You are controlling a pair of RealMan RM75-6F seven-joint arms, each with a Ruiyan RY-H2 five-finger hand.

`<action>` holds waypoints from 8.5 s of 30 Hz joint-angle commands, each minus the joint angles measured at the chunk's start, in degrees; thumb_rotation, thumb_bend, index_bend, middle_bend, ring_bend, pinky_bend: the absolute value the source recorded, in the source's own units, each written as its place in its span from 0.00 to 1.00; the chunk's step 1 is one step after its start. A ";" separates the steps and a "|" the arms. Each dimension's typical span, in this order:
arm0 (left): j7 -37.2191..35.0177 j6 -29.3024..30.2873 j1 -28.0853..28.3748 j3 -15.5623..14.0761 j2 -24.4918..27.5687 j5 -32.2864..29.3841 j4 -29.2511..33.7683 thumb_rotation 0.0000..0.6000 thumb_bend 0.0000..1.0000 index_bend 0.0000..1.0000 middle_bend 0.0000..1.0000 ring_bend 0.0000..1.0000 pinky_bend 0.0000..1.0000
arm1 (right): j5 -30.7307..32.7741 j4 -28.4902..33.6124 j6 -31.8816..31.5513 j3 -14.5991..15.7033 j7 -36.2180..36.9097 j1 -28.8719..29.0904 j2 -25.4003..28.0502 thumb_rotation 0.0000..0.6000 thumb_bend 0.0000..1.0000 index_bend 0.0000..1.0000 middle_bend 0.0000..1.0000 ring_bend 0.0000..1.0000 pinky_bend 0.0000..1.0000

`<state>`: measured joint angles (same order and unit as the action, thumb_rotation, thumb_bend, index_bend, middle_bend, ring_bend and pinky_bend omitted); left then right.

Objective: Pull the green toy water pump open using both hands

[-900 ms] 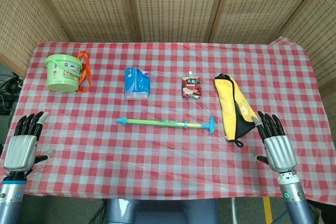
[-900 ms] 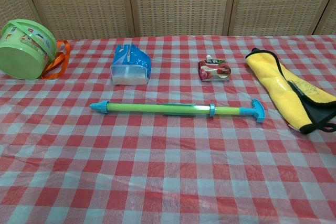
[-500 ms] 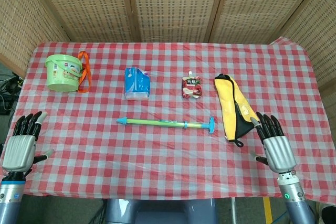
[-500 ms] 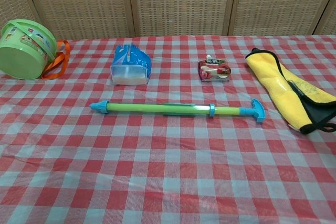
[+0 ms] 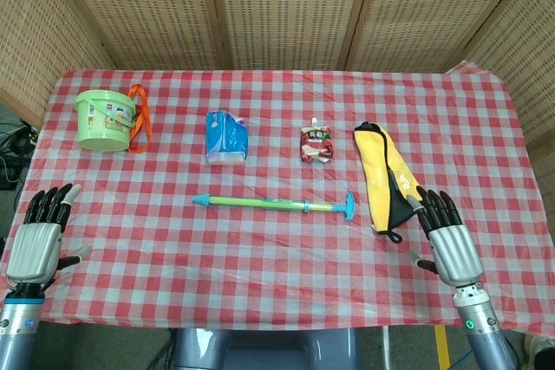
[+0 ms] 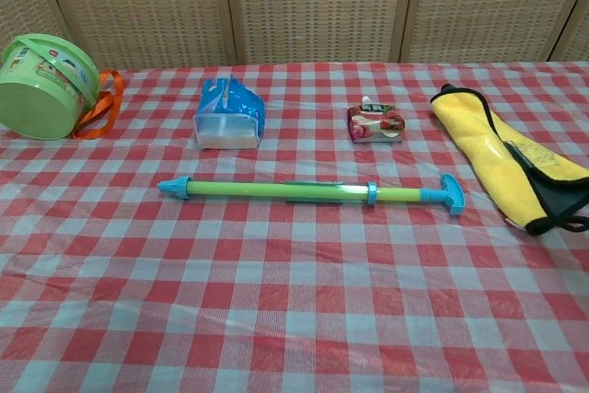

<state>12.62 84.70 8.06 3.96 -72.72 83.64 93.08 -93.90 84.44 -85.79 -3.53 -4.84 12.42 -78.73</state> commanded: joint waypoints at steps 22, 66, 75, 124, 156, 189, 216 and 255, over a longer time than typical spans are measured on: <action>-0.74 -0.42 0.37 1.79 -1.09 -2.74 -2.67 1.00 0.08 0.00 0.00 0.00 0.00 | 18.21 3.57 21.05 -11.45 -28.30 17.55 -16.16 1.00 0.28 0.46 1.00 1.00 0.94; 0.34 -3.92 2.05 2.09 -2.39 -6.12 -4.56 1.00 0.08 0.00 0.00 0.00 0.00 | 34.48 -16.47 28.00 -10.23 -27.70 25.97 -26.82 1.00 0.50 0.56 1.00 1.00 0.95; 0.68 -3.70 2.09 1.76 -2.41 -5.62 -4.12 1.00 0.09 0.00 0.00 0.00 0.00 | 32.84 -15.09 26.55 -9.71 -25.87 25.48 -25.29 1.00 0.53 0.76 1.00 1.00 0.95; 15.22 -15.79 21.03 12.08 -15.45 -22.15 1.91 1.00 0.18 0.36 0.00 0.00 0.00 | 46.35 9.85 6.54 -16.90 -49.59 31.11 -22.84 1.00 0.59 0.81 1.00 1.00 0.96; 17.75 -14.63 27.31 12.83 -22.79 -27.55 -3.34 1.00 0.28 0.43 0.00 0.00 0.00 | 46.15 14.69 4.25 -15.01 -47.65 29.82 -19.21 1.00 0.58 0.81 1.00 1.00 0.97; 10.46 -10.16 20.89 6.82 -19.05 -22.83 -4.80 1.00 0.39 0.56 0.00 0.00 0.00 | 42.44 10.28 5.05 -13.78 -40.65 27.29 -15.11 1.00 0.58 0.81 1.00 1.00 0.97; 5.10 -12.56 16.88 5.95 -16.00 -21.88 -10.75 1.00 0.39 0.57 0.00 0.00 0.00 | 43.62 7.42 5.77 -13.86 -38.44 24.57 -12.08 1.00 0.58 0.81 1.00 1.00 0.96; 6.06 -15.40 17.32 5.73 -13.29 -20.47 -6.84 1.00 0.23 0.05 0.00 0.00 0.00 | 47.25 5.37 7.39 -12.45 -42.18 22.31 -10.28 1.00 0.18 0.09 0.03 0.02 0.09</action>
<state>18.91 69.14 25.56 9.81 -86.21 62.95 86.07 -46.07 89.39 -78.59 -16.30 -47.63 35.00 -89.40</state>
